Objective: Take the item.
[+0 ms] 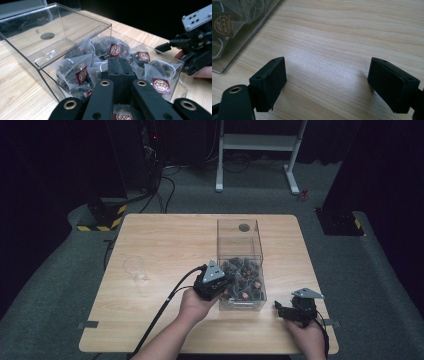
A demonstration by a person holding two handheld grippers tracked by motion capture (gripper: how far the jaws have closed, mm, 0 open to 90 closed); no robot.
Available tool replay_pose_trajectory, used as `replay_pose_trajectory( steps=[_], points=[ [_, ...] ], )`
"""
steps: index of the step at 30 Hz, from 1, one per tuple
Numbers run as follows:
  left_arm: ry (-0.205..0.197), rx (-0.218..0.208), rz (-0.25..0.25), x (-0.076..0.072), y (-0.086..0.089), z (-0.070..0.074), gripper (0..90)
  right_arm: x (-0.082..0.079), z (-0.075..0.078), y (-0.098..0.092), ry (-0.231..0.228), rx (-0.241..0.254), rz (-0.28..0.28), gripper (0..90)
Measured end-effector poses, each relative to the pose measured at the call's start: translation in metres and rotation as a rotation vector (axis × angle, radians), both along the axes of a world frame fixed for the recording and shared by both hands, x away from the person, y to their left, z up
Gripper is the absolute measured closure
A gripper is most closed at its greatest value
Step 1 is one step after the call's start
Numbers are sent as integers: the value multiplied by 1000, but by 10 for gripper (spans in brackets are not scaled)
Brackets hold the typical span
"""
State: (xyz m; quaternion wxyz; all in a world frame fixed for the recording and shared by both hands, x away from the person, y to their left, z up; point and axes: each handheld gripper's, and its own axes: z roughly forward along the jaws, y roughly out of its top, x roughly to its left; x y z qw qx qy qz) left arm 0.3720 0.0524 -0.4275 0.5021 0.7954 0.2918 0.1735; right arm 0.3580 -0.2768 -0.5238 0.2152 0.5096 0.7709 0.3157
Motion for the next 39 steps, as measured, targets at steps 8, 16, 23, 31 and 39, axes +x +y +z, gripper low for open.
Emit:
replay_pose_trajectory(
  steps=[8, 16, 23, 31, 39],
  points=[
    [-16, -62, 10, -1, 9, 7, 900, 0, 0, 0, 2, 3, -3, 154],
    [-34, -92, 16, -4, 17, 15, 900, 0, 0, 0, 1, 3, -2, 154],
    [-45, -118, 13, -7, 22, 22, 900, 0, 0, 0, 3, 4, 0, 154],
    [-61, -140, 19, -9, 30, 31, 900, 0, 0, 1, 2, 4, 1, 154],
    [-78, -158, 27, -10, 37, 36, 900, 0, 0, 1, 3, 5, 1, 154]
  ],
)
